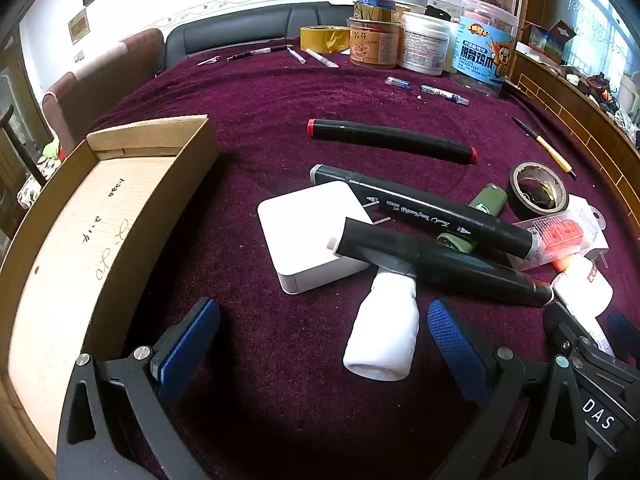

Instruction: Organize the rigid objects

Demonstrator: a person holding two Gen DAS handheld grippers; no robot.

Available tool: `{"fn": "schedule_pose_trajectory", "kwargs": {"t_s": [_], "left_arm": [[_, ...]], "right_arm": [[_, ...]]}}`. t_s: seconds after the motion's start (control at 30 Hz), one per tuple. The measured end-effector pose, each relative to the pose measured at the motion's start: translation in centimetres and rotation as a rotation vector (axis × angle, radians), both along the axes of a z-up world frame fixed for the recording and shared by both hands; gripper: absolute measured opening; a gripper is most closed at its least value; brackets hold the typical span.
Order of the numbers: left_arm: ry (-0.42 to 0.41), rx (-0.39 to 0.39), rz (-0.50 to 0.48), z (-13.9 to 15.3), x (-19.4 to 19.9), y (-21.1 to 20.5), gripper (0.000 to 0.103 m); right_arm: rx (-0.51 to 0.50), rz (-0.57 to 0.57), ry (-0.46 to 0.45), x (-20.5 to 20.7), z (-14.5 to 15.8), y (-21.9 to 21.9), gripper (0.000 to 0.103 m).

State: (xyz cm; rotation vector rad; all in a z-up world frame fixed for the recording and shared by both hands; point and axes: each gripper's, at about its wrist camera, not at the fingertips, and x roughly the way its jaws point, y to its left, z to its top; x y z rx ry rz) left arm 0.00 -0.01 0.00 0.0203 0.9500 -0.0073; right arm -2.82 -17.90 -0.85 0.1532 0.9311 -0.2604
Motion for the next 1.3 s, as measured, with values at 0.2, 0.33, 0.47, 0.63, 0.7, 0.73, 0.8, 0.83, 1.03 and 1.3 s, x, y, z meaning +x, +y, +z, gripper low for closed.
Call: {"fn": "schedule_pose_trajectory", "kwargs": {"t_s": [0.2, 0.33, 0.47, 0.63, 0.7, 0.73, 0.8, 0.83, 1.03, 1.3], "left_arm": [[-0.001, -0.001, 0.0, 0.0, 0.0, 0.0, 0.102], [-0.001, -0.002, 0.0, 0.0, 0.0, 0.0, 0.102], [-0.001, -0.002, 0.0, 0.0, 0.0, 0.0, 0.102], [-0.001, -0.002, 0.005, 0.0, 0.0, 0.0, 0.102], [0.003, 0.0, -0.004, 0.0, 0.0, 0.1, 0.102], [0.015, -0.001, -0.024, 0.1, 0.0, 0.3, 0.102], [0.065, -0.005, -0.08, 0.2, 0.0, 0.3, 0.102], [0.073, -0.005, -0.086, 0.4, -0.1, 0.4, 0.102], [0.027, -0.003, -0.135, 0.3, -1.7, 0.7, 0.102], [0.028, -0.004, -0.136, 0.5, -2.0, 0.8, 0.102]], "right_arm": [[-0.002, 0.0, 0.0, 0.0, 0.0, 0.0, 0.103], [-0.002, 0.0, 0.0, 0.0, 0.0, 0.0, 0.103], [-0.002, 0.0, 0.0, 0.0, 0.0, 0.0, 0.103], [-0.002, 0.0, -0.001, 0.0, 0.0, 0.0, 0.103], [0.0, 0.001, 0.0, 0.1, 0.0, 0.0, 0.103], [0.002, 0.008, 0.006, 0.1, 0.0, 0.1, 0.103], [0.01, 0.034, 0.028, 0.3, 0.1, 0.0, 0.103], [0.012, 0.042, 0.039, 0.4, -0.1, 0.0, 0.103], [0.013, 0.081, 0.054, -0.1, 0.0, 0.0, 0.103], [0.008, 0.086, 0.053, -0.5, 0.0, 0.0, 0.103]]}}
